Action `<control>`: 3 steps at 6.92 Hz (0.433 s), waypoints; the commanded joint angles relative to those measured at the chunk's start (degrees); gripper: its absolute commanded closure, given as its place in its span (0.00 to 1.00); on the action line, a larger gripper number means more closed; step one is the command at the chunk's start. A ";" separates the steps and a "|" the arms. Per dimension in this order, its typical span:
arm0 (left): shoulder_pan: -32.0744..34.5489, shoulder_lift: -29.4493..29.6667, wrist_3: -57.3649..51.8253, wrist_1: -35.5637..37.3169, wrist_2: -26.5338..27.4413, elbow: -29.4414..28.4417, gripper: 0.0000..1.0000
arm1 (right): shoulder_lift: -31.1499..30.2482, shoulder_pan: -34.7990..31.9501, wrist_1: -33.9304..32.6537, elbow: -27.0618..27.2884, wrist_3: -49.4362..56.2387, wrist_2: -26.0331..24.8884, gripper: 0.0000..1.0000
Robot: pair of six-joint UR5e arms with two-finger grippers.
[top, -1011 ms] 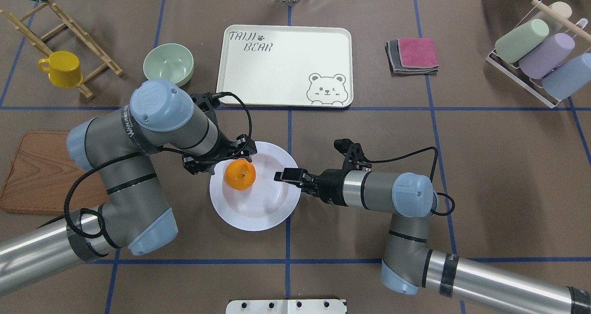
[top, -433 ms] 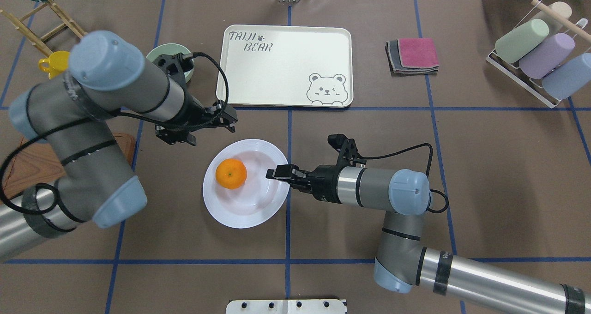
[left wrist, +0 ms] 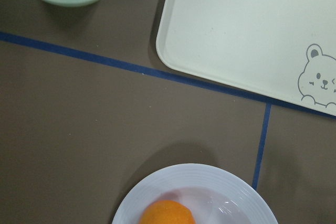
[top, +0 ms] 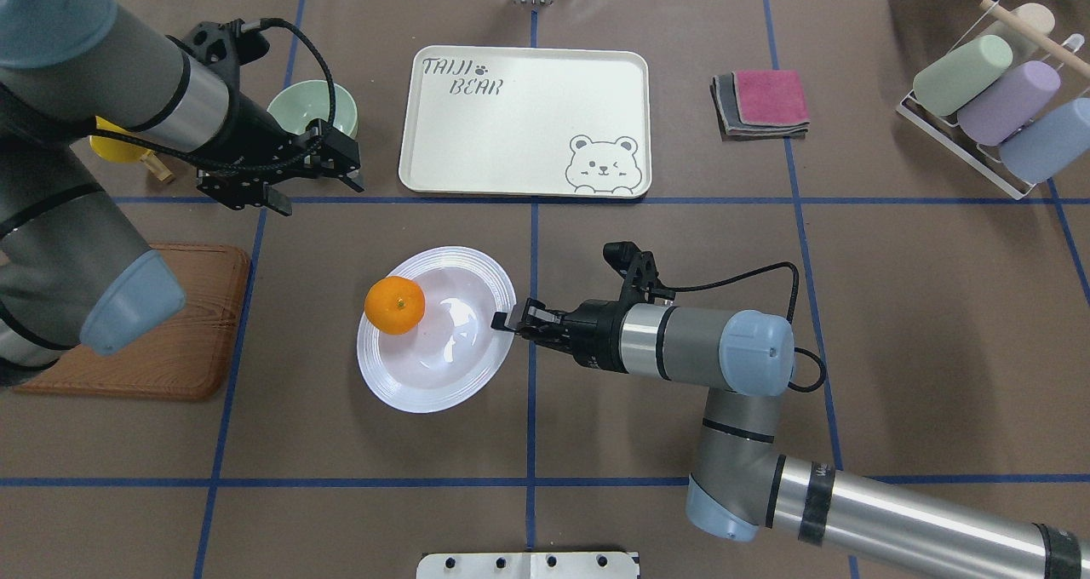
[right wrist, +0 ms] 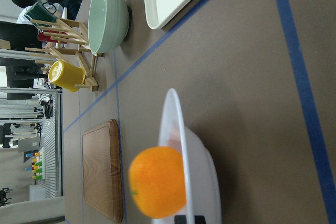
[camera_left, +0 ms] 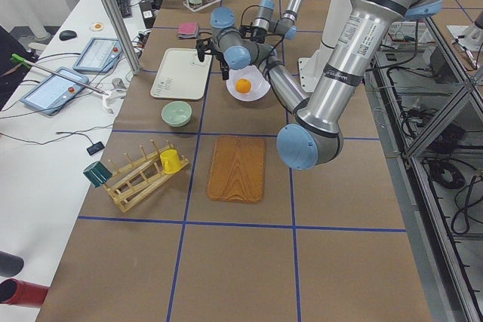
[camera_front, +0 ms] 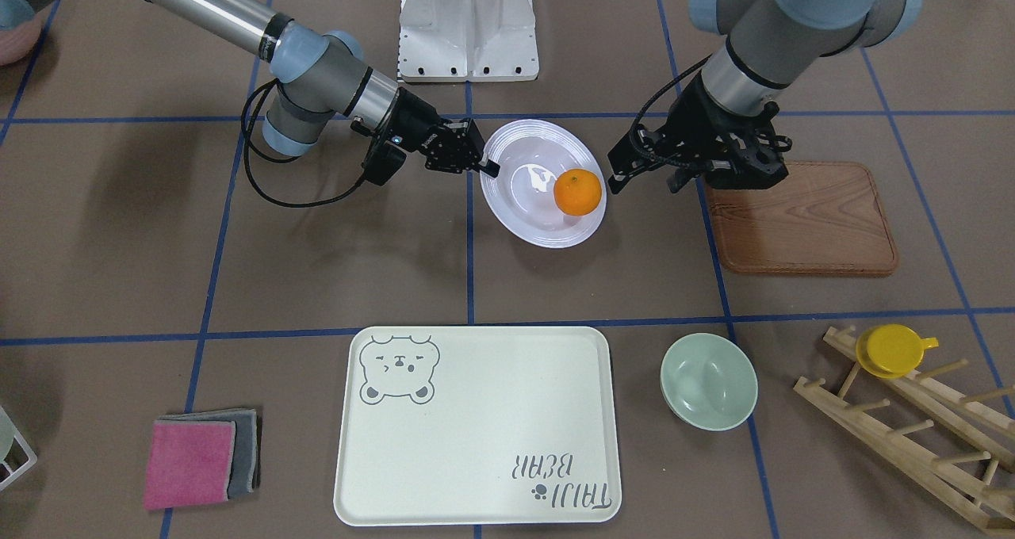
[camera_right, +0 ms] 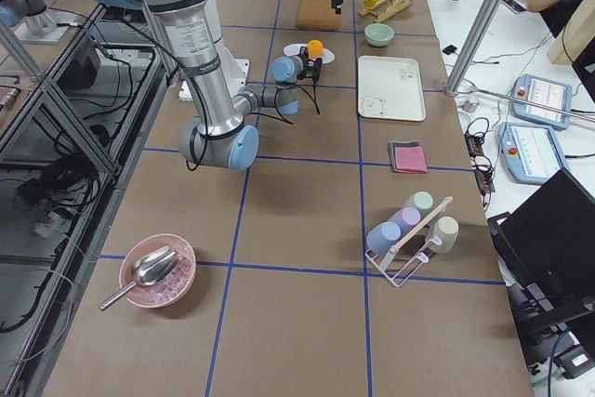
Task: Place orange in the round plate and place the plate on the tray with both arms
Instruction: 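Slide the plate with the right gripper onto the cream tray while the left arm withdraws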
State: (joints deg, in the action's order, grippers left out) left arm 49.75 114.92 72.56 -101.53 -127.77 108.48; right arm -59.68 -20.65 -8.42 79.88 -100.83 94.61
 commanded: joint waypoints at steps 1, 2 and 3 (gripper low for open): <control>2.89 -0.83 -1.19 0.02 -0.29 1.03 0.03 | 0.00 -0.18 0.07 1.14 -0.25 -1.17 1.00; 4.64 -2.05 -3.72 0.11 -0.37 1.56 0.03 | 0.00 -0.35 0.16 1.50 -1.55 -3.35 1.00; 6.48 -4.85 -9.57 0.11 -0.29 2.00 0.03 | 1.39 -0.53 0.25 1.50 -3.31 -7.38 1.00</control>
State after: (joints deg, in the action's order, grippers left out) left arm 54.16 112.56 68.14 -101.46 -128.09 109.92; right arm -59.33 -20.98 -8.27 81.19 -102.41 91.00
